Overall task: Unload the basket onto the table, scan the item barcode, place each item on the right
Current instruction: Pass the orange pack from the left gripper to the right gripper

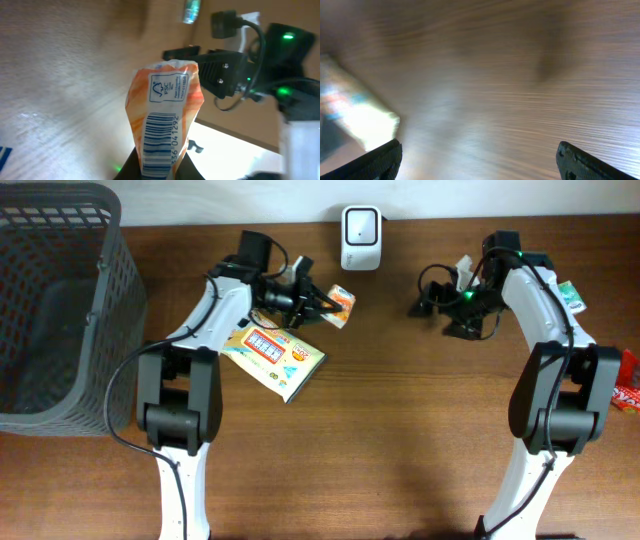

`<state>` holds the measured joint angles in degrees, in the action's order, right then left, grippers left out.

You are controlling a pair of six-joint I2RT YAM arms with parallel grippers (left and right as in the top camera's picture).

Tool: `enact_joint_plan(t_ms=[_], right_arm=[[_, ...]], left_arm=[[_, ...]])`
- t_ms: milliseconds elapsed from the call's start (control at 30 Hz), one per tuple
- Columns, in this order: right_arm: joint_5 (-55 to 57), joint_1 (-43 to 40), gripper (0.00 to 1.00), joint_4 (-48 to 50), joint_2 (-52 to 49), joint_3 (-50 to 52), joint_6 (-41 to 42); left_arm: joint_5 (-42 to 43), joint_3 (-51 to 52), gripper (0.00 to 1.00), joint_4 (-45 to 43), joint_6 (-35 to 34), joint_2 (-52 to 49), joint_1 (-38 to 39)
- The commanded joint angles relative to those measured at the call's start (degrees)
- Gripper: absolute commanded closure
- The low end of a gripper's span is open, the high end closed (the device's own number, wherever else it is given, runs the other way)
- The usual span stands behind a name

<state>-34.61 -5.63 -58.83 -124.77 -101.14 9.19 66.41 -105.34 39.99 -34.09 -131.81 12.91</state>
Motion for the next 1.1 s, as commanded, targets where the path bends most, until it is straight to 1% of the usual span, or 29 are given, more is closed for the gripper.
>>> enact_joint_plan(t_ms=[0,100,167,267,333,367,433,567,600,667,767,800,833,967,1033,1067], right_arm=[[-20.9,1.2,0.02,2.0,0.7,-0.3,0.3],[-30.3,3.4,0.01,5.5,0.6,-0.3,1.3],[-32.7,4.8,0.02,8.2,0.6,-0.3,7.1],[-32.9,7.4,0.01,13.9,0.6,-0.3,21.1],[-32.9,9.6,0.01,19.1,0.6,-0.3,28.9],[-33.0,10.6,0.01,21.1,0.6,-0.3,31.5],[-34.1,12.4,0.01,24.9,0.6,-0.3,35.2],[-34.6,13.9,0.01,26.7,0.6,-0.3,37.0],[-34.6,13.9,0.04,26.7,0.6,-0.3,37.6],[-34.6,13.8,0.25,26.7,0.6,-0.3,37.9],[-34.6,13.5,0.37,26.7,0.6,-0.3,37.9],[-34.6,13.4,0.43,26.7,0.6,-0.3,37.9],[-34.5,13.4,0.46,26.7,0.6,-0.3,37.9],[-33.9,13.4,0.51,26.7,0.6,-0.3,37.9],[-33.9,13.4,0.56,26.7,0.6,-0.3,37.9],[-33.9,13.4,0.57,26.7,0.6,-0.3,37.9]], left_arm=[[11.7,-1.0,0.93,-0.8,-1.3,0.6,-1.8],[16.4,-1.0,0.94,-2.4,-1.3,0.6,-2.3],[17.8,-1.0,0.94,-2.9,-1.3,0.6,-2.3],[18.0,-1.0,0.93,-3.0,-2.3,0.6,-2.3],[18.1,-1.0,0.93,-3.4,-3.7,0.6,-2.3],[18.0,-1.0,0.93,-3.7,-3.7,0.6,-2.3],[17.7,-1.0,0.93,-4.0,-3.7,0.6,-2.3],[17.8,-1.0,0.93,-4.9,-3.7,0.6,-2.4],[17.8,-1.0,0.93,-4.9,-3.7,0.6,-2.4],[17.6,-1.0,0.94,-4.9,-3.7,0.6,-2.4],[15.9,-1.0,0.94,-5.1,-3.7,0.6,-2.7],[15.3,-1.0,0.93,-5.1,-3.7,0.6,-3.1],[15.2,-1.0,0.93,-5.1,-3.7,0.6,-3.3],[15.2,-1.0,0.94,-5.1,-3.7,0.6,-3.7],[14.7,-1.1,0.93,-5.1,-3.7,0.6,-3.7],[14.6,-1.0,0.93,-5.1,-3.7,0.6,-3.7]])
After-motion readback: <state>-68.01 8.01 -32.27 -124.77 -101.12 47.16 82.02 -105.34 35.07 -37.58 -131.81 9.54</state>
